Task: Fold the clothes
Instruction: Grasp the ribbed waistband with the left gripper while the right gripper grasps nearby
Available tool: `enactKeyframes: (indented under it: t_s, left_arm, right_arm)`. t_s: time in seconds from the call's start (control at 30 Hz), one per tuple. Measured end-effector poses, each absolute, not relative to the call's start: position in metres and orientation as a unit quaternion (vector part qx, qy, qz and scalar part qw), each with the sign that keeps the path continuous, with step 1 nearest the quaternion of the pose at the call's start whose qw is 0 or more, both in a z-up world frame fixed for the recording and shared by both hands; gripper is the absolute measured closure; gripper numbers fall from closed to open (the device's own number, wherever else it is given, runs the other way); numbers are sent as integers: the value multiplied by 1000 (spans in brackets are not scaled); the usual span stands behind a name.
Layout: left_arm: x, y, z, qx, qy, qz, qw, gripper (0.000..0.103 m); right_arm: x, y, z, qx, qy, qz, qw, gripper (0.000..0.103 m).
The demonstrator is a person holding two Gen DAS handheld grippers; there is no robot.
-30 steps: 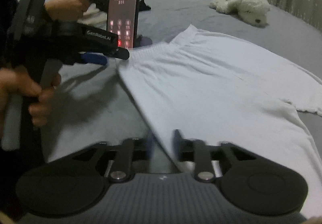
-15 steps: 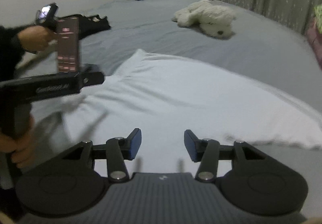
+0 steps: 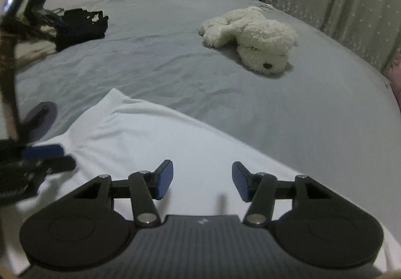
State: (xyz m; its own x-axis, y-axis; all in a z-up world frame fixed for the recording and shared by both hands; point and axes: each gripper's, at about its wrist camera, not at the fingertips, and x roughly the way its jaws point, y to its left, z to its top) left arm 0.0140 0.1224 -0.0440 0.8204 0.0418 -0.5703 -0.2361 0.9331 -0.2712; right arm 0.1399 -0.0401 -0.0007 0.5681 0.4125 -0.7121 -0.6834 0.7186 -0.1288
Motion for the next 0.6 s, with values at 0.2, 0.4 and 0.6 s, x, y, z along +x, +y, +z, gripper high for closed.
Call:
enactKeyframes:
  t_s: [0.2, 0.4, 0.6]
  left_arm:
    - [15, 120, -48, -144, 296, 83, 941, 78]
    - [15, 127, -47, -154, 303, 95, 936, 91]
    - [16, 127, -46, -155, 309, 98, 933, 92]
  right_arm:
    - [169, -19, -12, -227, 338, 322, 855, 47]
    - [196, -8, -22, -250, 346, 312, 849, 47]
    - [208, -7, -27, -210, 378, 320, 843, 75]
